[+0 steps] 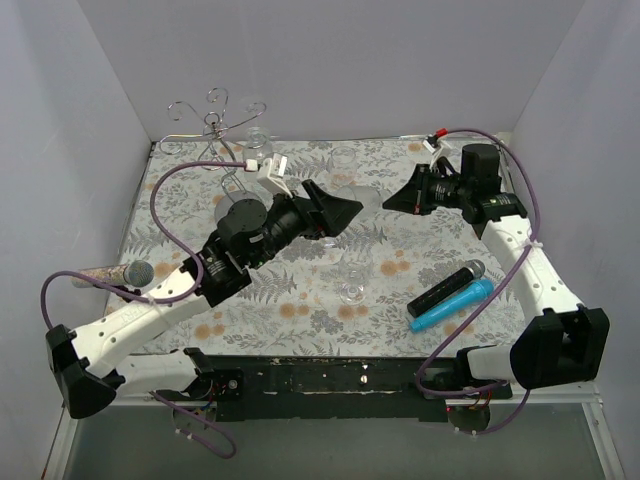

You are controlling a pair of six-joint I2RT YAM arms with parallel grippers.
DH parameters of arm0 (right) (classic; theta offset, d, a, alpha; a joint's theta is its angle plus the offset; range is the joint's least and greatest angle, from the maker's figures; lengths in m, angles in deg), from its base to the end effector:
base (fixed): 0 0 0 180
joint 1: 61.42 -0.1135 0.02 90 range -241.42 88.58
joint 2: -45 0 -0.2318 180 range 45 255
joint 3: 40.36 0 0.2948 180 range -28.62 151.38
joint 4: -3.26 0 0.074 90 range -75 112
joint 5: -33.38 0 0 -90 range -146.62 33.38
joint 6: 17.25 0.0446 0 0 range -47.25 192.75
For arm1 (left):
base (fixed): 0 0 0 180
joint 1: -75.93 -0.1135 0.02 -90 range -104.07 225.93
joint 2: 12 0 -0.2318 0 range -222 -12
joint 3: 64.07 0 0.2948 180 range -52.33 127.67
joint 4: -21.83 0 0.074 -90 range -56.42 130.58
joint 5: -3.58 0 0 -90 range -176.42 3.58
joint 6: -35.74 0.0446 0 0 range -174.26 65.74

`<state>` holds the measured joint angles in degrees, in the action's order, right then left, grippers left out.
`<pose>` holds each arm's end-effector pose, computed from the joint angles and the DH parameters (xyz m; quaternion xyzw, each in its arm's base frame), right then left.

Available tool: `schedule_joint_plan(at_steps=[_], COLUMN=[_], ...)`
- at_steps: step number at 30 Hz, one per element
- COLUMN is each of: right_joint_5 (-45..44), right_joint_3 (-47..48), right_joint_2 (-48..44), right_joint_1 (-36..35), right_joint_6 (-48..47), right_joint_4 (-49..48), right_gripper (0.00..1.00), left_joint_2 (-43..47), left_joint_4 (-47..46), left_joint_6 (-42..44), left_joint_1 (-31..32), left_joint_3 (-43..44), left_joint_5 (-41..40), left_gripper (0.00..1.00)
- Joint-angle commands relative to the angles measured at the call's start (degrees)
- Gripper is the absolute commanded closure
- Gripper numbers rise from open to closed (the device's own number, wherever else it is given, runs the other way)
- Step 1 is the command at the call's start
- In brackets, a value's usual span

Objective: Place the wine glass upside down on the wine glass rack
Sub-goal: Turn the wine glass upside down at the wine rack.

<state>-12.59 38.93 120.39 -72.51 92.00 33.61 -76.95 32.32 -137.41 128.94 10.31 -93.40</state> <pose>0.3381 0.0979 0.3106 -0.1408 0.8002 0.4353 0.3878 0.2034 -0.2611 0.3696 -0.2264 0.6767 -0.6325 0.3013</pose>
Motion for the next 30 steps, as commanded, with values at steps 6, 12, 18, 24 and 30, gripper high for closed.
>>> schedule_joint_plan(at_steps=[6,12,18,24,30], right_joint_5=[-1.1,-3.2,-5.1,-7.7,-8.3], right_joint_3=[11.6,21.4,29.7,35.8,37.0], right_joint_2=[-1.4,-0.5,0.2,2.0,1.8], right_joint_1=[4.1,4.6,4.7,4.7,4.0], right_joint_6=[-11.2,-26.1,-37.9,-46.8,-56.8], right_joint_4=[0.6,7.0,10.2,11.4,9.5], right_gripper=[0.99,0.99,0.99,0.99,0.99], left_joint_2=[9.1,13.9,18.0,18.0,19.0], left_joint_4=[9.9,14.9,17.6,19.5,19.5], left_joint_6=[4.4,3.8,3.6,3.7,3.0], left_joint_1=[0.2,0.2,0.2,0.2,0.2], left_joint_3=[3.7,3.7,5.0,6.7,6.3], left_joint_5=[-1.5,-2.5,-5.1,-4.8,-4.6], left_gripper=[0.02,0.02,0.02,0.02,0.02])
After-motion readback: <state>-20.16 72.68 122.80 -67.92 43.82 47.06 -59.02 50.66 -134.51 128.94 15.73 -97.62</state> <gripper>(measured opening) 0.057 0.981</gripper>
